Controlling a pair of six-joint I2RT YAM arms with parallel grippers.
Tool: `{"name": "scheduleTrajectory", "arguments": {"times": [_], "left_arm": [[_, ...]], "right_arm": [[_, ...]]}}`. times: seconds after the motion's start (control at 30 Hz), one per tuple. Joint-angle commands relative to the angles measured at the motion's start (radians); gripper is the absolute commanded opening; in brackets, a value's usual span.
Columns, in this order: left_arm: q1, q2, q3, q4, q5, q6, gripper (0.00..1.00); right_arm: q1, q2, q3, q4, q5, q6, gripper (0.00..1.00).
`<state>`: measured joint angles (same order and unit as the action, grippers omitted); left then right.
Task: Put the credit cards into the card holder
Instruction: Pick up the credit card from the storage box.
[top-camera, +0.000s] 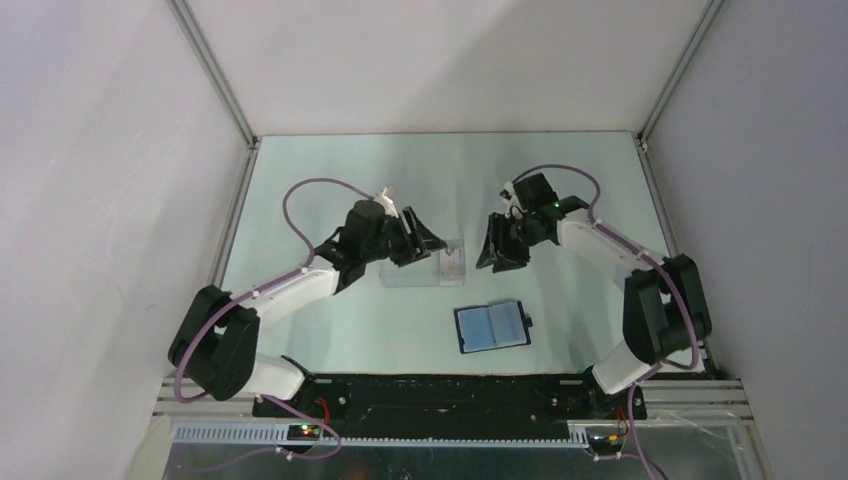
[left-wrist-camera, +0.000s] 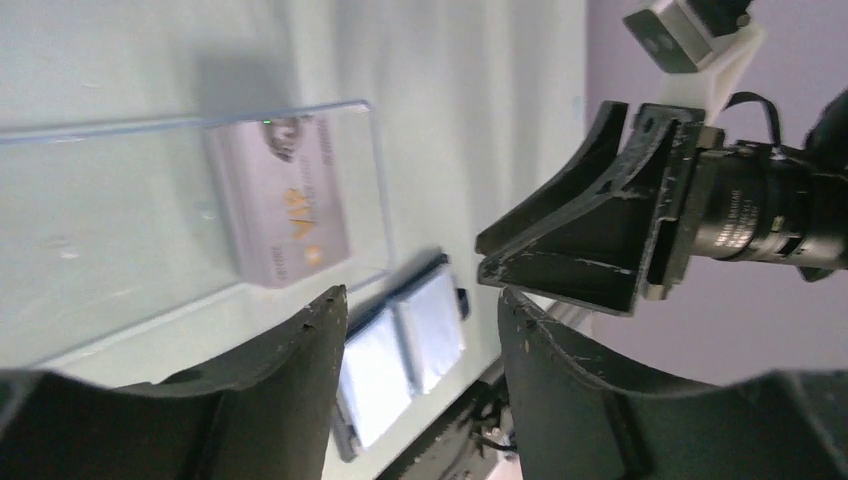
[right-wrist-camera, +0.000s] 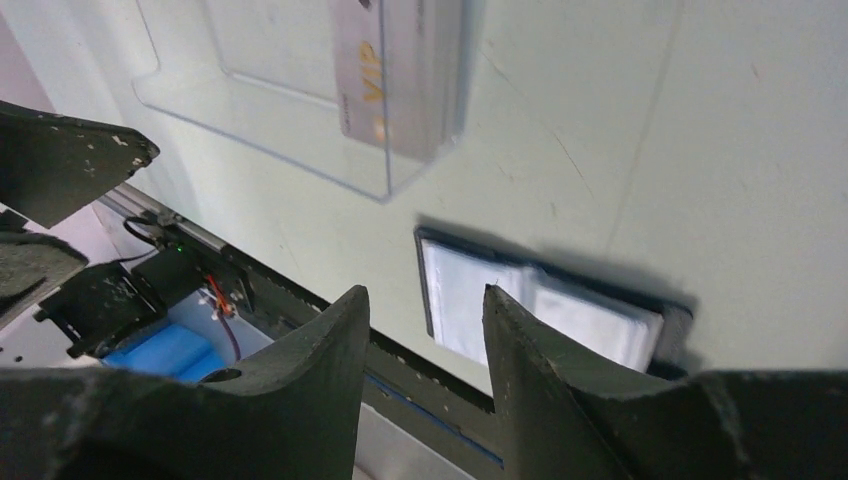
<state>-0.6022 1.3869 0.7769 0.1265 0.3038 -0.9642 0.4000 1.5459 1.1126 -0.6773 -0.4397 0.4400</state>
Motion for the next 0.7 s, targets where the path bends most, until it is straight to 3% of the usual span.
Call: {"name": "scheduleTrajectory", "arguments": {"times": [0.0, 0.1, 0.27, 0.43, 0.67], "left_arm": [[0.068, 0.033, 0.079, -0.125, 0.043, 0.126, 0.61], [0.079, 0.123, 0.152, -0.236, 0.049, 0.180, 0.57], [0.086, 0.244, 0.238, -0.248, 0.098, 0.189, 0.49], [0.085, 0.340, 0.294, -0.248, 0.117, 0.178, 0.43], [0.079, 0.406, 0.323, -0.248, 0.123, 0.179, 0.39]], "right_arm": [[0.021, 0.110, 0.104, 0.075, -0.075, 0.045, 0.50], [0.030, 0.200, 0.155, 0.093, -0.107, 0.062, 0.50], [0.039, 0.298, 0.233, 0.093, -0.110, 0.069, 0.47], [0.033, 0.358, 0.254, 0.092, -0.116, 0.065, 0.35], [0.040, 0.391, 0.254, 0.103, -0.133, 0.061, 0.29]]}}
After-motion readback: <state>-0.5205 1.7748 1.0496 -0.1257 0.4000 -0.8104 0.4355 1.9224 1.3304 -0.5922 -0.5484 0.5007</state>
